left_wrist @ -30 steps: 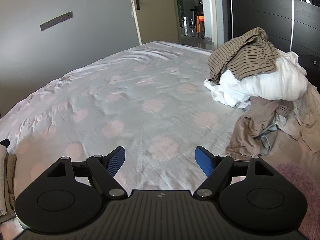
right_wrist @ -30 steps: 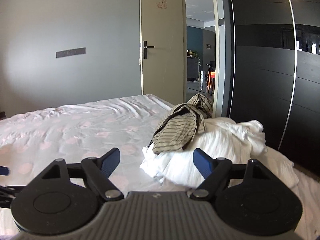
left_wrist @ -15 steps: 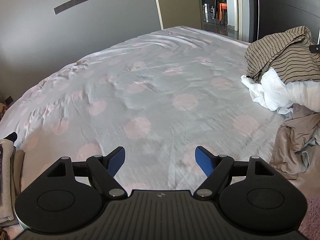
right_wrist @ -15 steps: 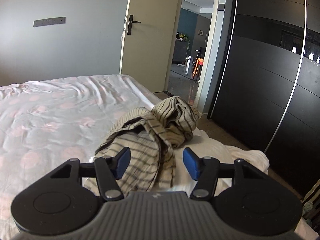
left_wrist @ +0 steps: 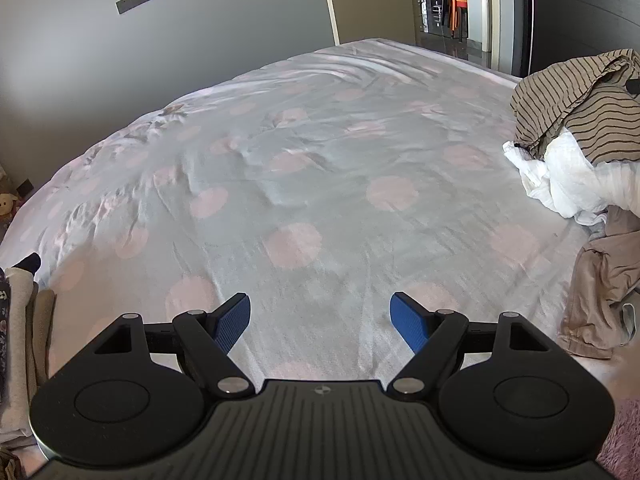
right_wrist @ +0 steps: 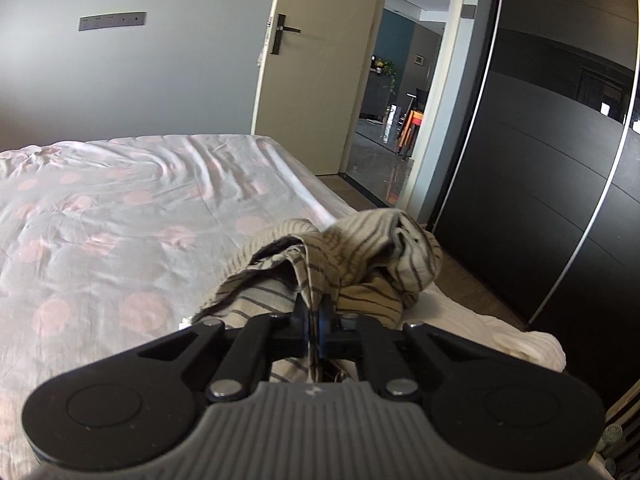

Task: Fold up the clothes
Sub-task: 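Grasp the striped pants at the waistband with the right gripper, then pull the striped pants onto the open bed with the right gripper, then grasp the waistband with the left gripper while the right gripper holds it, then lift the pants by the waistband with both grippers, stretching it taut, then lay the pants down on the bed with both grippers, waistband first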

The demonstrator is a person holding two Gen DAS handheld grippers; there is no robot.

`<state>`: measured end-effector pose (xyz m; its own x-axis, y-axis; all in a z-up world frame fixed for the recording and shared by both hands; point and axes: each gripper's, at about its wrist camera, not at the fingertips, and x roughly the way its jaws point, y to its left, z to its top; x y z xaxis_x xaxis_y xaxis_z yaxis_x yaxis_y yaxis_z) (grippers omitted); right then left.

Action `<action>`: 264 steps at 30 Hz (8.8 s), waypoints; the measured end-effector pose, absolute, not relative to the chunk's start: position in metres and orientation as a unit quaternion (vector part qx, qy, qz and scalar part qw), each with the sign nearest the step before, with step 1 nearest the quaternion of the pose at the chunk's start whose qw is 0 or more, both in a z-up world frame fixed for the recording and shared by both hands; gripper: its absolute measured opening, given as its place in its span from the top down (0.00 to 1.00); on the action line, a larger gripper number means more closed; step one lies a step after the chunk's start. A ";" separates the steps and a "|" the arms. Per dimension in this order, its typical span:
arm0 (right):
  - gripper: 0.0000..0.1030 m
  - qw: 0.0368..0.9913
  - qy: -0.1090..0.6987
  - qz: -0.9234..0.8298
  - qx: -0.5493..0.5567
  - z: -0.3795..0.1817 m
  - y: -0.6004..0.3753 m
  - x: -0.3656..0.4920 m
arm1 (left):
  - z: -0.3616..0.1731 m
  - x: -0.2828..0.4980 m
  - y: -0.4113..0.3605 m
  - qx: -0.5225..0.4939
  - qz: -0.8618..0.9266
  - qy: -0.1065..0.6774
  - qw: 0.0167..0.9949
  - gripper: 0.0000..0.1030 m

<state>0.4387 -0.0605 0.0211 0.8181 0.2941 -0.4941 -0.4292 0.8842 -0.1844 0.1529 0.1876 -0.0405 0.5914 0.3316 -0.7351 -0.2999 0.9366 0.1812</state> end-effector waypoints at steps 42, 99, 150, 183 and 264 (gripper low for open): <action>0.55 0.757 0.319 0.547 -0.164 -0.007 0.116 0.137 | -0.022 -0.033 0.306 -0.073 0.249 0.399 0.880 0.26; 0.96 0.737 0.390 0.528 -0.159 -0.087 0.117 0.128 | -0.083 0.127 0.211 -0.055 -0.025 0.538 0.841 0.35; 0.52 0.770 0.392 0.444 -0.237 -0.085 0.036 0.277 | -0.116 0.077 0.166 0.241 0.081 0.475 0.843 0.78; 0.91 0.806 0.233 0.502 -0.211 0.039 0.092 0.258 | 0.038 0.035 0.261 0.138 0.194 0.343 0.909 0.92; 0.91 0.627 0.206 0.596 -0.458 -0.080 0.140 0.156 | -0.092 -0.049 0.269 0.351 -0.041 0.507 0.786 0.93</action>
<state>0.1555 0.1404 -0.0796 0.2043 0.5589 -0.8037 -0.9357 -0.1299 -0.3281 -0.0491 0.2691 -0.0916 0.4830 0.2911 -0.8258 0.4197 0.7507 0.5101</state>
